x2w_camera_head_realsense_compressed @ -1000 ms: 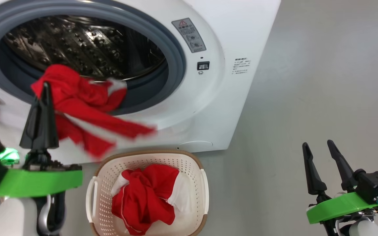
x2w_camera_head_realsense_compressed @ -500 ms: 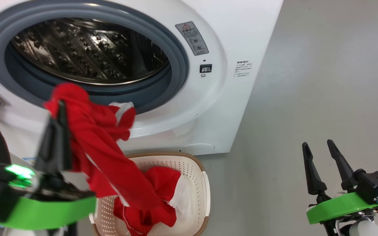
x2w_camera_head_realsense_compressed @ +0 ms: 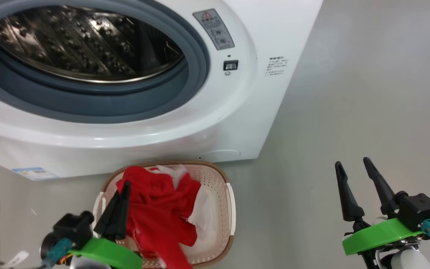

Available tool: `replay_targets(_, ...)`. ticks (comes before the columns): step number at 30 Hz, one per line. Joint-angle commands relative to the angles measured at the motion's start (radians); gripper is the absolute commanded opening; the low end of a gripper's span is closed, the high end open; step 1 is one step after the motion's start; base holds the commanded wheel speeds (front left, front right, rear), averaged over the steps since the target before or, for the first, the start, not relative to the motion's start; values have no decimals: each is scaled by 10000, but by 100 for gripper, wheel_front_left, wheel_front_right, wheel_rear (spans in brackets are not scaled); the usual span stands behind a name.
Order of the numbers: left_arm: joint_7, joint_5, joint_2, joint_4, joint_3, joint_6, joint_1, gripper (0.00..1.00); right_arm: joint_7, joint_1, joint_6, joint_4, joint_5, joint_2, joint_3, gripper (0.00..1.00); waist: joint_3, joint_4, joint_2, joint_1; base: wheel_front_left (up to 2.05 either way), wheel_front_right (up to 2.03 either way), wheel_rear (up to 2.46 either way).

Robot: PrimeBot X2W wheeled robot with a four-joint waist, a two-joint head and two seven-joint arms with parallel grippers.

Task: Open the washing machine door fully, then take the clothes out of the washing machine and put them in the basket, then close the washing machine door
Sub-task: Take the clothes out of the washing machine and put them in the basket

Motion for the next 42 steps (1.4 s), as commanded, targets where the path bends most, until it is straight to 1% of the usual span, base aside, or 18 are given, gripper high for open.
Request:
replay_targets(1, -131, 134, 170, 325, 215, -46, -612, 0, -65, -355, 62, -273, -36, -100, 235, 100, 328, -104, 0, 0, 0, 0, 0)
replay_targets(5, -134, 180, 221, 1510, 90, -62, -1138, 0, -65, -538, 62, -310, -39, -100, 289, 100, 727, -168, 0, 0, 0, 0, 0)
replay_targets(6, -134, 180, 221, 1510, 90, -62, -1138, 0, -65, -538, 62, -310, -39, -100, 289, 100, 727, -168, 0, 0, 0, 0, 0)
replay_targets(12, -136, 26, 386, 3190, -567, -66, -1961, 0, -65, -835, 62, -406, -38, -100, 402, 100, 1371, -303, 0, 0, 0, 0, 0)
replay_targets(16, -136, -153, 553, 3906, -996, -67, -2515, 0, -65, -1045, 62, -488, -20, -100, 473, 100, 1841, -407, 0, 0, 0, 0, 0)
replay_targets(29, -137, -756, 864, 5882, -2312, -68, -4183, 0, -65, -1776, 62, -788, 31, -100, 651, 100, 3241, -580, 0, 0, 0, 0, 0)
replay_targets(33, -137, -1042, 885, 6291, -2744, -68, -4532, 0, -65, -1933, 62, -837, 33, -100, 717, 100, 3525, -623, 0, 0, 0, 0, 0)
replay_targets(42, -137, -1868, 1183, 6967, -3758, -68, -5299, 0, -65, -2271, 62, -992, 29, -100, 843, 100, 4169, -759, 0, 0, 0, 0, 0)
